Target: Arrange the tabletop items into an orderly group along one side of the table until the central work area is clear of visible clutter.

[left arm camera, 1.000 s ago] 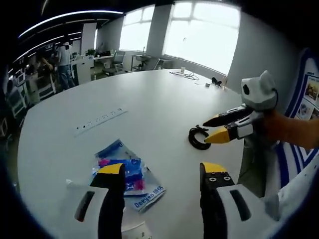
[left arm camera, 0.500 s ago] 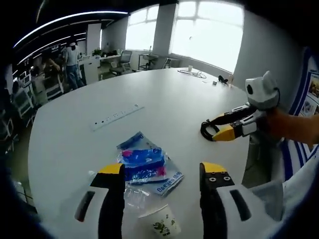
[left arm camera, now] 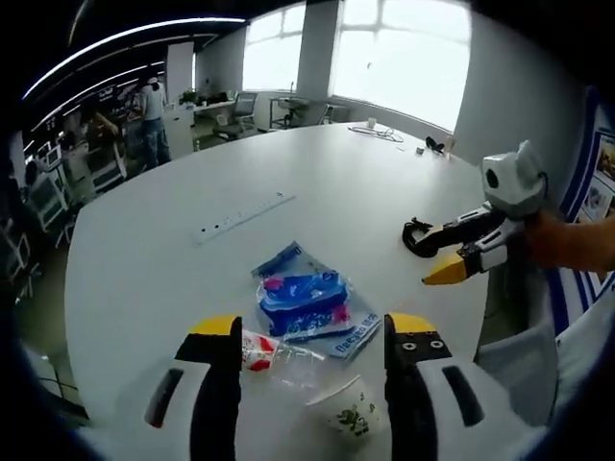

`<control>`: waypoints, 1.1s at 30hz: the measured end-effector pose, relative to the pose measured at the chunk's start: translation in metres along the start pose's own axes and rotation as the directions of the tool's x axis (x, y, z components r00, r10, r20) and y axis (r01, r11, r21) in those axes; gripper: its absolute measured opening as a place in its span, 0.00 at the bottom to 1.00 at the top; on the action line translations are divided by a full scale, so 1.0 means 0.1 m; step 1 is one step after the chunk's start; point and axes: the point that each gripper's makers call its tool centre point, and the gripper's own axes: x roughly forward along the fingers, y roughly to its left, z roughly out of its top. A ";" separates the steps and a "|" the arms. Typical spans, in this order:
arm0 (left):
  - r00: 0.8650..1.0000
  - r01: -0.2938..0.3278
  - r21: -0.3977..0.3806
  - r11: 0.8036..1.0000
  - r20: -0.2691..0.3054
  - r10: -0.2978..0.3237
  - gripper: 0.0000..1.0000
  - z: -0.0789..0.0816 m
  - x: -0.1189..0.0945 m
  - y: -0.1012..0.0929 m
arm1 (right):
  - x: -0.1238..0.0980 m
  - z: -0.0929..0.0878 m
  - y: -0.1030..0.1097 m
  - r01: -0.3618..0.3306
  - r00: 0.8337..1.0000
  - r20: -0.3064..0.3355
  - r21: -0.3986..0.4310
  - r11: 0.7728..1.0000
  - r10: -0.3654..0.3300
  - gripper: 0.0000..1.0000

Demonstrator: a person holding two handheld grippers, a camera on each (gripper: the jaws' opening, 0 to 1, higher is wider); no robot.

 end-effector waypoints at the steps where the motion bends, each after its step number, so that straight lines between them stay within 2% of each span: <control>1: 1.000 0.000 0.003 1.000 -0.001 0.000 0.60 0.00 0.00 0.02 | 0.02 0.01 0.02 -0.001 1.000 0.009 0.007 1.000 0.001 0.51; 5: 1.000 0.001 0.011 1.000 -0.010 -0.001 0.59 -0.01 0.01 0.14 | 0.16 0.00 0.06 0.010 1.000 -0.008 0.010 1.000 -0.009 0.53; 10: 1.000 0.006 0.021 1.000 -0.029 -0.005 0.58 -0.04 0.08 0.25 | 0.28 -0.01 0.08 0.022 0.999 -0.024 0.016 1.000 -0.022 0.52; 23: 0.995 0.043 0.049 0.998 -0.087 -0.039 0.58 -0.12 0.39 0.48 | 0.51 -0.06 -0.01 0.062 0.996 -0.062 0.031 0.998 -0.060 0.47; 33: 0.987 0.079 0.068 0.995 -0.143 -0.069 0.57 -0.21 0.65 0.61 | 0.68 -0.10 0.00 0.078 0.994 -0.083 0.042 0.996 -0.074 0.44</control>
